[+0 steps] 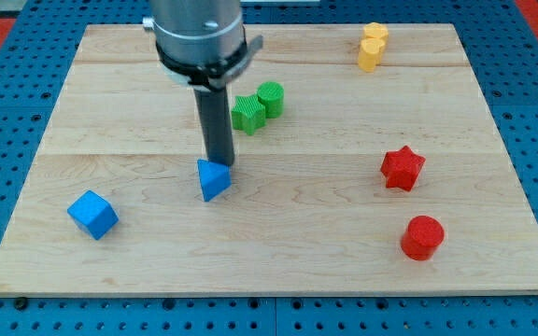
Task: Push the blue triangle closer to the blue cube
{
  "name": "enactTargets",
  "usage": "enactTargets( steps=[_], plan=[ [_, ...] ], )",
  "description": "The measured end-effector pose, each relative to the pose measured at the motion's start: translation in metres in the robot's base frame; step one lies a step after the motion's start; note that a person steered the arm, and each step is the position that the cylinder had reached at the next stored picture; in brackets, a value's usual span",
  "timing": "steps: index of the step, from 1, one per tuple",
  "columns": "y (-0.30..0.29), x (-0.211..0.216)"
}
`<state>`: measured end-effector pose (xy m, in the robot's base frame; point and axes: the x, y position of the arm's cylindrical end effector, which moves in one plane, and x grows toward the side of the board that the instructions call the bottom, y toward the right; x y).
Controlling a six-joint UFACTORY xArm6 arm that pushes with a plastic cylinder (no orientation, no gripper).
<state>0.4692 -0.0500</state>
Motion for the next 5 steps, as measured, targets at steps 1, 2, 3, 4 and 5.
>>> enactTargets(
  steps=[1,2,3,4,5],
  plan=[
    [0.008,0.034],
    [0.006,0.043],
    [-0.011,0.034],
    [-0.03,0.032],
    [-0.056,0.042]
  ],
)
